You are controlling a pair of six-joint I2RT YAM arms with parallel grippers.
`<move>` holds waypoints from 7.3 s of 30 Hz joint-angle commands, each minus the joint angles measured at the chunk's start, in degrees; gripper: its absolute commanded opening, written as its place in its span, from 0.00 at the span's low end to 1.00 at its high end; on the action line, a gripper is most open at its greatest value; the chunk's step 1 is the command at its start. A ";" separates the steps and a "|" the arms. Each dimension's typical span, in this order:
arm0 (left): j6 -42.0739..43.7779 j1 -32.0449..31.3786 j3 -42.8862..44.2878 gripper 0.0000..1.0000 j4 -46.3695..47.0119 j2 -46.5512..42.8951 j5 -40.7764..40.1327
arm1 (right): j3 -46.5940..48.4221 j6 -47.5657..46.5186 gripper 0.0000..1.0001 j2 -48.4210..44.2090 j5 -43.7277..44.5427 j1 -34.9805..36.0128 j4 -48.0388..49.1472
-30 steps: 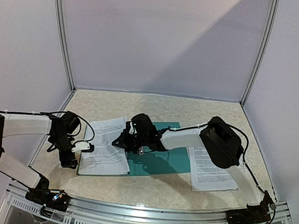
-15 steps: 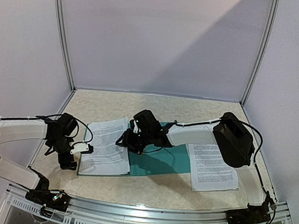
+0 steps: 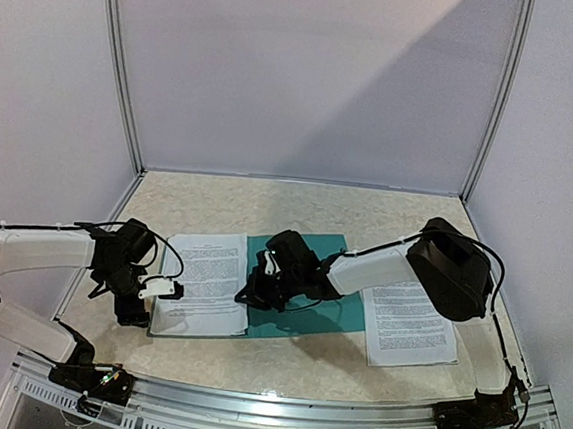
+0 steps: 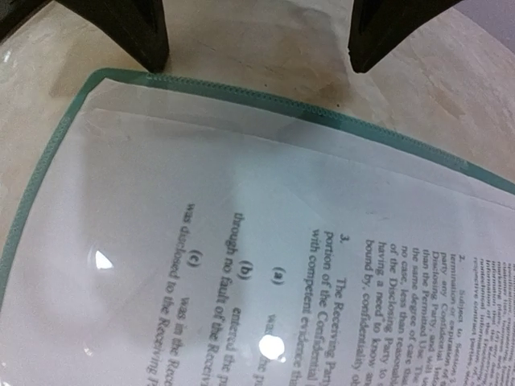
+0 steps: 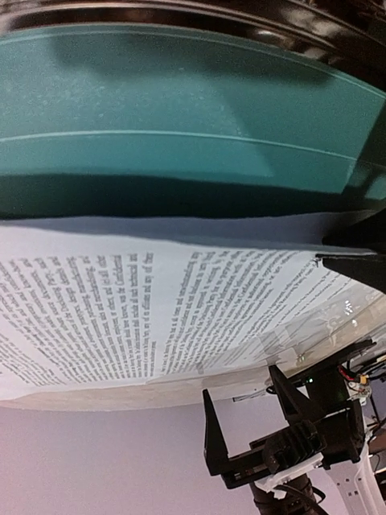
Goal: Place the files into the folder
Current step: Insert the folder to form pockets on the folder.
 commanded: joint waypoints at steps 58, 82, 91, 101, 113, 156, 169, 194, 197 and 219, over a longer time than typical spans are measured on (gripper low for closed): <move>2.00 -1.34 -1.80 0.78 5.51 8.39 -2.21 | -2.47 6.08 0.00 -0.80 5.49 2.27 8.41; 1.80 -1.34 -1.88 0.78 5.51 8.40 -2.21 | 2.39 6.89 0.00 2.41 7.81 0.70 8.91; 1.74 -1.32 -1.94 0.78 5.67 8.53 -2.10 | 4.54 7.17 0.00 6.27 0.30 2.22 9.76; 1.77 -1.32 -1.92 0.78 5.76 8.66 -2.12 | 3.48 4.04 0.00 5.60 -3.91 1.63 8.45; 1.86 -1.33 -2.03 0.78 6.14 8.92 -2.11 | 0.55 0.40 0.00 1.68 -4.96 -0.13 7.38; 2.30 12.33 18.91 0.71 11.03 25.19 -7.34 | 20.65 -10.83 0.00 13.61 -9.10 -5.97 -4.57; 1.72 12.34 20.14 0.70 11.62 28.10 -6.67 | 22.47 -24.70 0.00 10.26 -16.74 -5.97 -13.99; 1.42 12.35 19.85 0.69 12.03 29.02 -6.03 | 23.67 -25.01 0.00 9.74 -16.13 -5.48 -12.34; 1.30 12.33 19.70 0.68 12.07 28.79 -5.89 | 22.26 -21.80 0.00 10.15 -16.98 -4.54 -9.41; 1.58 12.53 19.99 0.69 12.67 28.96 -7.45 | 19.63 -16.87 0.00 7.88 -12.40 -4.57 -9.10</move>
